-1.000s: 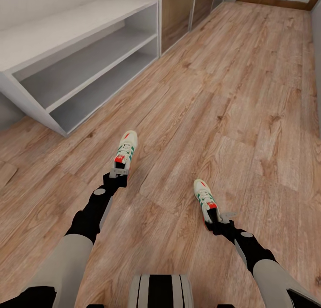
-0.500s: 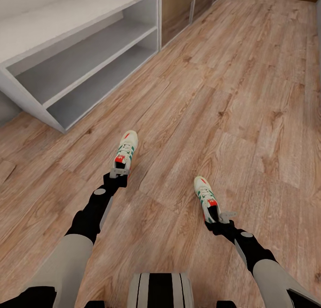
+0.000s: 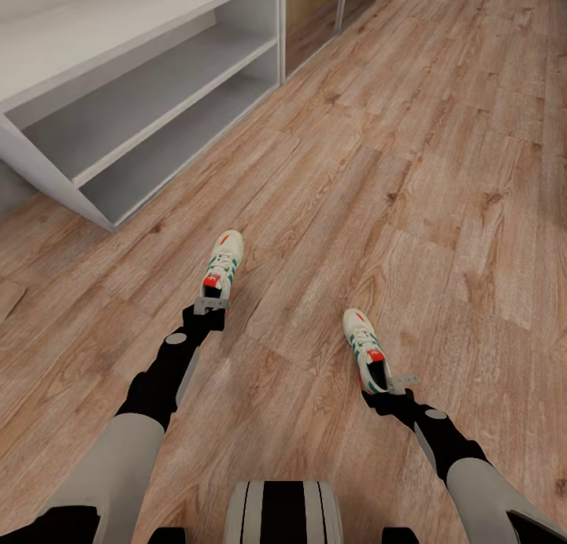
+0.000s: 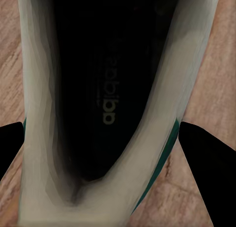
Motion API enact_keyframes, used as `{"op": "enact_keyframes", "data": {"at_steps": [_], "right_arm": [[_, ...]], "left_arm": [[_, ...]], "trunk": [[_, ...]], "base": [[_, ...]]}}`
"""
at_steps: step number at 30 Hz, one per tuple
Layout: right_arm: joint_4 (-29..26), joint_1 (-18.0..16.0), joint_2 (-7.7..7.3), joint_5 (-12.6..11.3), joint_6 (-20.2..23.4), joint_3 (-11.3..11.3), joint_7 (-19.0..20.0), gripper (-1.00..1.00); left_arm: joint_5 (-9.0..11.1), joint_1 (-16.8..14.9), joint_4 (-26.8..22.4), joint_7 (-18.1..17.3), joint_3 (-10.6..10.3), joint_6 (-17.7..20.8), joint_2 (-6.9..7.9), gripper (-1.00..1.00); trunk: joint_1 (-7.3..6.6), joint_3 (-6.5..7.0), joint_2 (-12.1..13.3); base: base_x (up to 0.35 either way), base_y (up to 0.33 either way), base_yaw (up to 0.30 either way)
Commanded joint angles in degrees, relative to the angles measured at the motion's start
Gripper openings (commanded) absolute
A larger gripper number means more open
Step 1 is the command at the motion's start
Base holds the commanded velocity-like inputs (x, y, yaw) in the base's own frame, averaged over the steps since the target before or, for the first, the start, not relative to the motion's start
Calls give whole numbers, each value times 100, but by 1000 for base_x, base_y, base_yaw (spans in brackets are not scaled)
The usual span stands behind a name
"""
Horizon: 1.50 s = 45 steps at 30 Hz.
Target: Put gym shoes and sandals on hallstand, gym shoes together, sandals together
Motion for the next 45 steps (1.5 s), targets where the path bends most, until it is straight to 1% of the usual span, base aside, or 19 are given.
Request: {"op": "enact_keyframes", "data": {"at_steps": [1, 16, 17, 45], "right_arm": [[0, -4, 3, 58, -21, -49, 39, 100], [-15, -4, -5, 50, -21, -57, 35, 100], [-16, -4, -5, 50, -21, -57, 35, -100], [-18, -4, -5, 49, -21, -57, 35, -100]], "left_arm": [[-58, -1, -10, -29, 24, 26, -7, -100], [-58, -1, -10, -9, 19, 26, -18, -100], [-58, -1, -10, -4, 19, 26, -20, -100], [-66, -1, -122, -2, 19, 64, -16, -100]], "trunk": [[-1, -3, -1], [-1, -4, -1], [-1, -4, -1], [-1, -4, -1]], "base": [[0, 0, 0], [0, 0, 0], [0, 0, 0], [0, 0, 0]]}}
